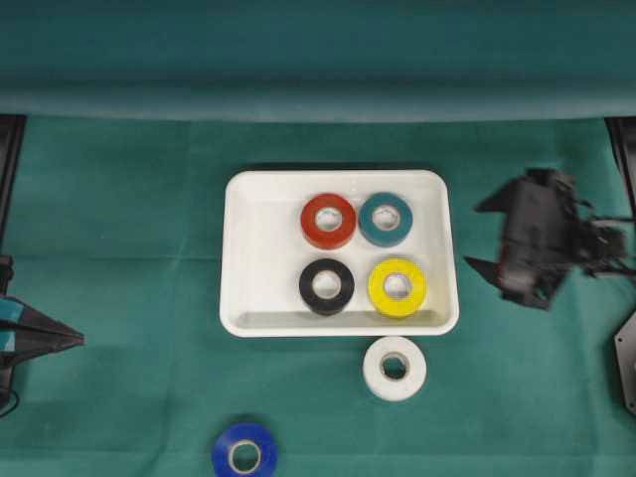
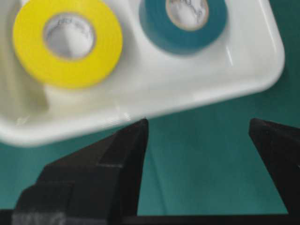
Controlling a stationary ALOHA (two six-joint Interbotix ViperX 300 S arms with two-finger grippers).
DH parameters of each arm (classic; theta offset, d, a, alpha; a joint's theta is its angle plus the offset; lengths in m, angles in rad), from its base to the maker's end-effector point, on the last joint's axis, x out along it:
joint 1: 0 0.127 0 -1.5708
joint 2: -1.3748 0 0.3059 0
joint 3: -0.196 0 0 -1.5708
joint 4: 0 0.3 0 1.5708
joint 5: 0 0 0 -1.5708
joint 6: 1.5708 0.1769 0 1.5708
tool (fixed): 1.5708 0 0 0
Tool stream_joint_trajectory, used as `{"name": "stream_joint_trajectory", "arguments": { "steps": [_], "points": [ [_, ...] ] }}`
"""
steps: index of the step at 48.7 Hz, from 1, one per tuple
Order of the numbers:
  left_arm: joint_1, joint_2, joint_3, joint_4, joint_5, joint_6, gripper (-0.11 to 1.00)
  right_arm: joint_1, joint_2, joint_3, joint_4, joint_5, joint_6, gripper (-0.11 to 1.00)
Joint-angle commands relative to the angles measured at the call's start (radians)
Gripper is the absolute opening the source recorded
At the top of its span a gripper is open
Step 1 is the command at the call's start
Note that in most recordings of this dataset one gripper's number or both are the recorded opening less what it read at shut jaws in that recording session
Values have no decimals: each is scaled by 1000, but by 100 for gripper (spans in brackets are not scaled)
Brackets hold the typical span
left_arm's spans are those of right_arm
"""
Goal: Put the tape into the white case with the right arm.
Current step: 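Release the teal roll and withdraw the open right gripper right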
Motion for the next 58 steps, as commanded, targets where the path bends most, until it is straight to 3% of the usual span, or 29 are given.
{"name": "stream_joint_trajectory", "arguments": {
  "steps": [1, 18, 35, 43, 58],
  "points": [
    [2, 8, -12, -2, -11, 0, 0, -2, -91, 44, -2, -17, 5, 65],
    [3, 8, -11, 2, -17, 15, 0, 23, -413, 196, 3, -81, 6, 64],
    [3, 8, -9, 2, -17, 12, 0, 66, -468, 227, 5, -81, 8, 64],
    [3, 8, -3, 2, -23, 8, 0, 149, -448, 230, 6, -80, 8, 64],
    [3, 8, 0, 2, -26, 8, 0, 434, -453, 253, 11, -77, 14, 64]
  ]
}}
